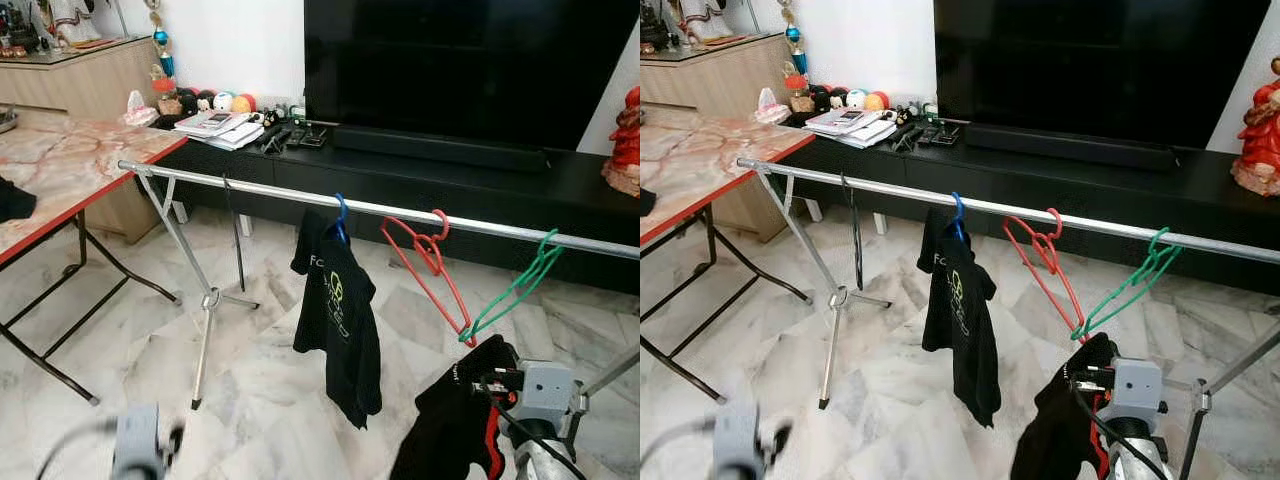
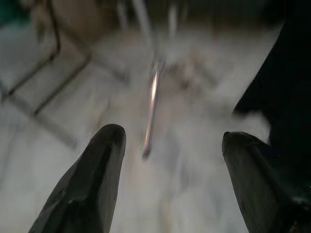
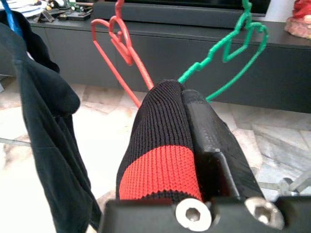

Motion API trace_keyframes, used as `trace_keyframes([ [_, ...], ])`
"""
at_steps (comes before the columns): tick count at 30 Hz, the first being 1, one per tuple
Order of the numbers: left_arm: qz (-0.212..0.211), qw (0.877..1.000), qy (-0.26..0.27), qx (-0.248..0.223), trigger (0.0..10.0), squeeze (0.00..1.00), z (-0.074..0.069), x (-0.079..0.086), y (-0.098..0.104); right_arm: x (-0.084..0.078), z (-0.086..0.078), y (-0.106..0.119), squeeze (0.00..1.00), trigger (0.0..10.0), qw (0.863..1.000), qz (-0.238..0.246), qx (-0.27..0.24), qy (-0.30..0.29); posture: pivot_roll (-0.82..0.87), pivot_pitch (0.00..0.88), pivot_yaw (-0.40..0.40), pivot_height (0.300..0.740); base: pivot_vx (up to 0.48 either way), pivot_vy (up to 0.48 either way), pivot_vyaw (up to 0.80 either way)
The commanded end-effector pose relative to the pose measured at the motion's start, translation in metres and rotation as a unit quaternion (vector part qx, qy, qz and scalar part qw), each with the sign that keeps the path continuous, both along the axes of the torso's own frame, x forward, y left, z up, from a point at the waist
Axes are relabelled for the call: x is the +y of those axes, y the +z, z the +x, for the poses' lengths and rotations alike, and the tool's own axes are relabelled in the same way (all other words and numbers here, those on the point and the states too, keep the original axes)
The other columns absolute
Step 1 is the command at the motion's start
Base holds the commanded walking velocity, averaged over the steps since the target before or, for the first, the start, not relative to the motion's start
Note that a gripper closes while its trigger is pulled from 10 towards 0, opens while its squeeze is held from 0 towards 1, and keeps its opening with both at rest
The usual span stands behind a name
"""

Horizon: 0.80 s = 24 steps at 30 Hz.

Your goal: Hang hanger

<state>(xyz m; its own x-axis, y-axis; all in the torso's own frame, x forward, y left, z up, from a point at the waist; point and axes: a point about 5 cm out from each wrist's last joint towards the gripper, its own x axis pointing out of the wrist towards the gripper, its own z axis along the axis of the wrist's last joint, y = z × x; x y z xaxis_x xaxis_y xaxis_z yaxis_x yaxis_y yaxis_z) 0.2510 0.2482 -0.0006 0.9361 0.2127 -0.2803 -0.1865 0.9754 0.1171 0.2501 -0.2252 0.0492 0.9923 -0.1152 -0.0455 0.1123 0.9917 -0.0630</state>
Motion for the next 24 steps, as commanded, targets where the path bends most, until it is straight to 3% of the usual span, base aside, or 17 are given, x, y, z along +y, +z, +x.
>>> trace_keyframes([
  [1,-0.010,1.000,-0.017,-0.007,10.0,0.00,-0.006,-0.013,-0.004,-0.007,-0.001,0.005,0.00,10.0,1.000,-0.006,-0.013,-0.005,-0.02,0.000,0.011,0.740,0.000,0.000,0.00],
  [2,-0.009,0.999,-0.028,-0.028,10.0,0.00,-0.007,-0.023,-0.001,-0.010,-0.002,0.005,0.00,10.0,1.000,-0.005,-0.014,-0.011,-0.01,0.000,0.007,0.740,0.000,0.000,0.00],
  [7,0.012,0.995,-0.064,-0.074,10.0,0.00,-0.011,-0.041,0.014,-0.011,-0.001,0.006,0.00,10.0,1.000,0.002,-0.016,-0.022,0.03,0.000,0.007,0.740,0.000,0.000,0.00],
  [14,0.011,0.993,-0.032,-0.110,10.0,0.00,-0.001,-0.034,0.036,0.007,0.002,0.000,0.00,10.0,1.000,0.019,-0.005,0.002,0.03,0.000,0.002,0.740,0.000,0.000,-0.11],
  [20,0.003,0.991,-0.056,-0.123,10.0,0.00,0.012,-0.042,0.048,0.000,0.005,0.003,0.00,10.0,1.000,0.015,-0.007,-0.005,0.03,0.000,0.007,0.740,0.000,0.000,-0.78],
  [24,-0.004,0.991,-0.053,-0.119,10.0,0.00,0.013,-0.045,0.048,-0.006,0.006,0.005,0.00,10.0,1.000,0.008,-0.011,-0.014,0.03,0.000,0.005,0.740,0.000,0.000,-0.77],
])
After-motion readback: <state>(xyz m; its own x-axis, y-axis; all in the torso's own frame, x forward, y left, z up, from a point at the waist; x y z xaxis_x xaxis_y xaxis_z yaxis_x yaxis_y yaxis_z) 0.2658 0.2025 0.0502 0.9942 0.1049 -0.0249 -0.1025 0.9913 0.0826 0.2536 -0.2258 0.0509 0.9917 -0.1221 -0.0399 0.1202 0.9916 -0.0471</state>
